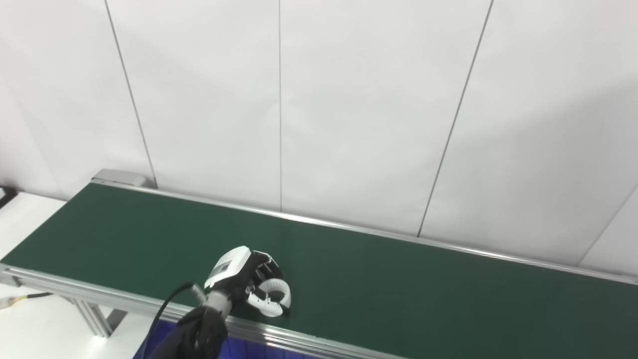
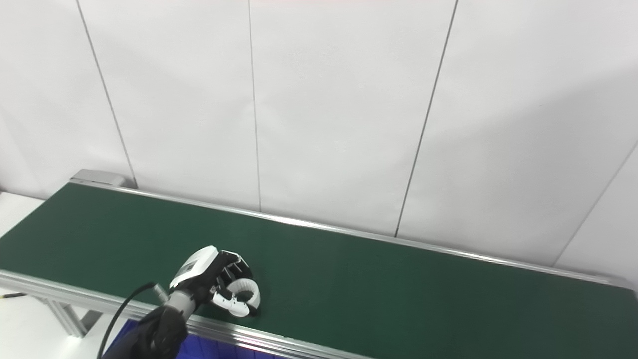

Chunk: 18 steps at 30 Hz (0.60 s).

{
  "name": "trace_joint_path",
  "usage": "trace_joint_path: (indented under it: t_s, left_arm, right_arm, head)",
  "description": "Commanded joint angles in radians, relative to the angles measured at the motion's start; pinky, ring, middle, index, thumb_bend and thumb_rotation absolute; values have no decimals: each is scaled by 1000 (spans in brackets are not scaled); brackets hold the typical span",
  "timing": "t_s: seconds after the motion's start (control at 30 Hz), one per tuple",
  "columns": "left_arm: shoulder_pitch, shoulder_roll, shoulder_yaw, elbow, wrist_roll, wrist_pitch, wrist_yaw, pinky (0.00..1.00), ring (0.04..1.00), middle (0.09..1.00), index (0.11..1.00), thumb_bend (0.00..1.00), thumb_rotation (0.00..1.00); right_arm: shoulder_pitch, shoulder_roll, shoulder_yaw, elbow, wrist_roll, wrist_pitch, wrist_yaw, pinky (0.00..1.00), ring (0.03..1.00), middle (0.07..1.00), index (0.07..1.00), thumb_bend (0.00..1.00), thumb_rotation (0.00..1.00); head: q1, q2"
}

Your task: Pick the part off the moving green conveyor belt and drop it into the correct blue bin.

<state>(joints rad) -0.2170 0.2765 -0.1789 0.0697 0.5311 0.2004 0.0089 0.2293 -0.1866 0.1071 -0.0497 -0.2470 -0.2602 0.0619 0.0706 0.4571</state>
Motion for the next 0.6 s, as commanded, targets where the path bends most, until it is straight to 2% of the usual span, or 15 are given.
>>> trace_joint_path:
  t_s: [0.0,0.13,0.23,0.27,0.4,0.57]
  left_arm:
    - [5,-10,25,-107,-25,-79,46,224,352,445,529,490,0]
    - [96,-21,20,-225,-22,-119,36,208,348,437,522,490,0]
    - [151,-23,13,-276,-34,-135,16,195,343,434,520,489,0]
    - [165,-24,11,-284,-38,-141,13,201,340,442,522,489,0]
    - [231,-14,-17,-306,-63,-209,-10,197,333,444,524,487,0]
    - [271,-2,-43,-270,-59,-287,-25,226,344,456,524,489,0]
  right_arm:
    - [0,3,-3,-43,6,5,-1,776,853,895,916,676,260]
    - [7,9,-1,-64,0,15,0,771,852,897,916,674,253]
    - [11,15,2,-72,-9,17,-3,770,852,897,915,672,251]
    - [12,17,2,-73,-12,16,-4,766,849,895,913,678,264]
    - [17,20,6,-91,-26,39,0,774,858,901,923,695,348]
    - [13,24,12,-94,-34,54,2,787,868,908,932,717,428]
  head:
    - [-12,12]
    - [-49,33]
    - [-83,57]
    - [-83,57]
    - [-132,98]
    - [-180,128]
